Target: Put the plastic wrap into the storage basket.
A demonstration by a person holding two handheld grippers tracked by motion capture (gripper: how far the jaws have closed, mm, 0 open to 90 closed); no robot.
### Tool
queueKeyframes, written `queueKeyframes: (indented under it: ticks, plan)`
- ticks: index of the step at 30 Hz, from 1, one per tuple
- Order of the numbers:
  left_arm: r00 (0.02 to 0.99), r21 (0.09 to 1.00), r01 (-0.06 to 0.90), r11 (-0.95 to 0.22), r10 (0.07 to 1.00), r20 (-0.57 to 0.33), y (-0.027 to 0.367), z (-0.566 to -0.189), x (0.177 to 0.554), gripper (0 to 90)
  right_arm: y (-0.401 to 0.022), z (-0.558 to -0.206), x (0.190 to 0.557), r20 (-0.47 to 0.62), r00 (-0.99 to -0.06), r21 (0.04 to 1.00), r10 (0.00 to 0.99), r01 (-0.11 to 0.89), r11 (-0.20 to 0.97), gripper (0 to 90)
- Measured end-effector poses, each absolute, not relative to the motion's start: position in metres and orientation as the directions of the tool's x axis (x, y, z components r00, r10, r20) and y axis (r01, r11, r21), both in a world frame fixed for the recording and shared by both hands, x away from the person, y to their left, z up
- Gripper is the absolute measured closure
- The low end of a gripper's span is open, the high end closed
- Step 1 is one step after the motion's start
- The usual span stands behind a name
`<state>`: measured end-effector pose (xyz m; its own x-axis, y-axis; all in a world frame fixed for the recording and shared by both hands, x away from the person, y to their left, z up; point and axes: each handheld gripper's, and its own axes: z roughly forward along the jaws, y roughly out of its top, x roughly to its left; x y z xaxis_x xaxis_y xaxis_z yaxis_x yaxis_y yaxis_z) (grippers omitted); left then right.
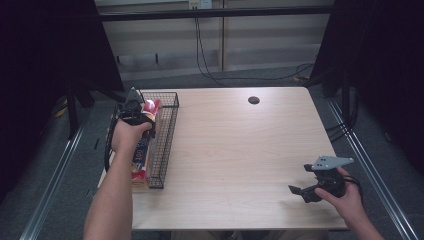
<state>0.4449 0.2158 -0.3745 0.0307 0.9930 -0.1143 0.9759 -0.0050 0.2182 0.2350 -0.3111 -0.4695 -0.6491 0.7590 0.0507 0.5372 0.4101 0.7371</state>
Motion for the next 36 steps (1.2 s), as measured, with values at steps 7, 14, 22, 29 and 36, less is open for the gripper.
queueKeyframes:
  ticks: [7, 14, 22, 29, 36]
  plan:
    - [0.014, 0.202, 0.979, 0.009, 0.994, -0.111, 0.217, -0.383, 0.447, 43.0, -0.311, -0.470, 0.235, 0.054, -0.649, 0.738, 0.759, 0.538, 0.407, 2.8]
    - [-0.036, 0.207, 0.976, 0.059, 0.993, -0.114, 0.222, -0.391, 0.445, 40.8, -0.311, -0.469, 0.235, 0.051, -0.650, 0.740, 0.758, 0.534, 0.408, 2.9]
    - [-0.040, 0.306, 0.947, 0.098, 0.981, -0.190, 0.220, -0.359, 0.435, 29.9, -0.308, -0.469, 0.237, 0.057, -0.654, 0.740, 0.754, 0.535, 0.408, 2.9]
    - [0.043, 0.373, 0.926, 0.053, 0.968, -0.245, 0.194, -0.334, 0.423, 21.6, -0.309, -0.468, 0.236, 0.059, -0.653, 0.742, 0.755, 0.535, 0.404, 2.9]
    - [0.118, 0.426, 0.905, 0.015, 0.952, -0.283, 0.173, -0.327, 0.414, 15.6, -0.310, -0.468, 0.236, 0.058, -0.654, 0.747, 0.754, 0.530, 0.402, 2.9]
